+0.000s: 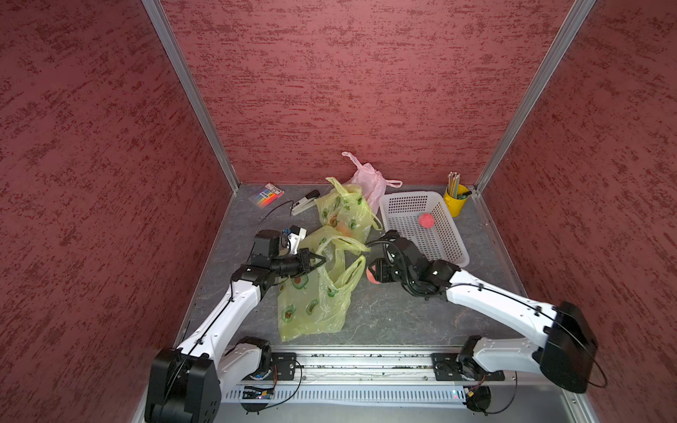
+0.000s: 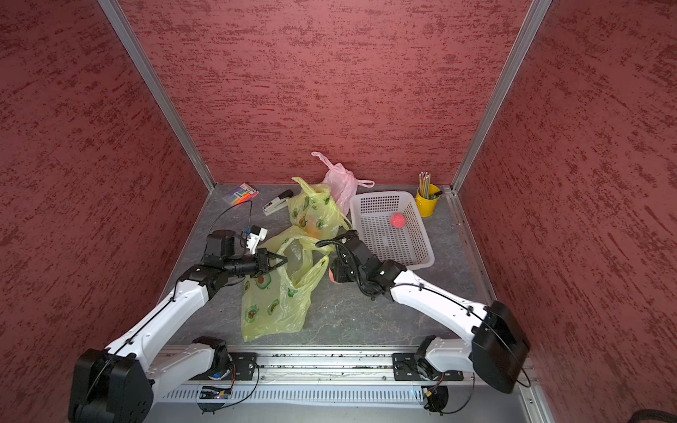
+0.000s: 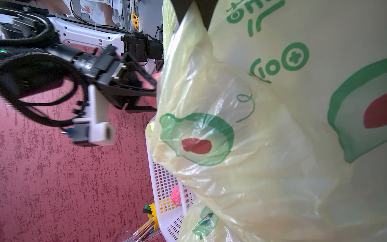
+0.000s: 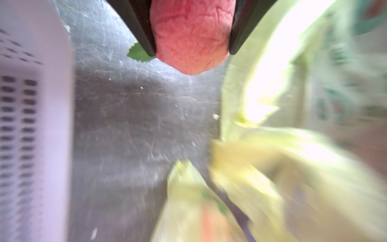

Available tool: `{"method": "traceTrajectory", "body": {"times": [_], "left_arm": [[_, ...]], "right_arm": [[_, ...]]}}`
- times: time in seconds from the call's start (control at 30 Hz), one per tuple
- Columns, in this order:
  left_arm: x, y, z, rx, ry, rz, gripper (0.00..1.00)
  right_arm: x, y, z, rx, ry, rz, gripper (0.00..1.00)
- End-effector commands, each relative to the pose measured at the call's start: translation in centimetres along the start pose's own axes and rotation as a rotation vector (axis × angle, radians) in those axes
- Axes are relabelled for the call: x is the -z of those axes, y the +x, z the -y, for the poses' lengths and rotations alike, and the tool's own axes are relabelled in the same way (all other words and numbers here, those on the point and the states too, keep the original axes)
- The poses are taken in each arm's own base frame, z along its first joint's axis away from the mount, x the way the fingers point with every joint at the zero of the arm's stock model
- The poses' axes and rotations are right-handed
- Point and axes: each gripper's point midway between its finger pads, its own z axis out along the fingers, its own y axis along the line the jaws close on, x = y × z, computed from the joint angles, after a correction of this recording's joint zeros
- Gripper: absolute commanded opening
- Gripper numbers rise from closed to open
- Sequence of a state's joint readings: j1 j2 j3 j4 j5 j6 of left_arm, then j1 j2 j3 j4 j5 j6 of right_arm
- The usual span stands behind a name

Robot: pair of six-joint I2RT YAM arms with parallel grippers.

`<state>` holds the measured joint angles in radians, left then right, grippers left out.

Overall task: Place the peach into a plastic bag & tie a knot
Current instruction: Pick up the peach from the center of the board, then place the peach in the plastic bag.

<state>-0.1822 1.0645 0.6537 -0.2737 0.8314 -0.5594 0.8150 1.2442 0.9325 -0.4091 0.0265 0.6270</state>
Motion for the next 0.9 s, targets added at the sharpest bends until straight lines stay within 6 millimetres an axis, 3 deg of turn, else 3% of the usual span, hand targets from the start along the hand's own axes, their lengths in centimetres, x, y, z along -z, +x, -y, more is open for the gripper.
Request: {"method": "traceTrajectory", "body": {"times": [0.0,0.1,0.2,0.4,0.57,0.73,0.87], "left_arm": [[-0.2,-0.3,1.1,-0.045,0.023,-0.011,0.0],[-0.6,-0.2,1.5,-0.055,0.02,-0.019,0.0],[-0.7,-0.4,1.8,-0.054,0.025,-0.014,0.0],[-0.4,-0.8,1.8,-0.042,0.017,0.012,0.0],[-1.0,-1.3,1.2,-0.019,0.033,0.023,0.0],[-1.6,-1.5,0.8,-0.005,0.043,0.021,0.0],[-1.5,-1.6,0.7,-0.005,0.036,0.026,0.0]], "right_arm": [[2.6,-2.7,-3.9,0.034,-0.136,0.047,0.4],[2.1,-3.3,-7.9,0.044,-0.298,0.013,0.37],[-0.5,-3.5,-9.8,0.06,-0.325,-0.022,0.37],[-7.4,-3.0,-9.7,0.06,-0.259,-0.095,0.39],[-11.6,-1.6,-9.9,0.018,-0.287,-0.147,0.43],[-13.8,-0.4,-11.3,-0.065,-0.391,-0.202,0.53],[-13.5,1.0,-13.3,-0.125,-0.539,-0.284,0.71]]}}
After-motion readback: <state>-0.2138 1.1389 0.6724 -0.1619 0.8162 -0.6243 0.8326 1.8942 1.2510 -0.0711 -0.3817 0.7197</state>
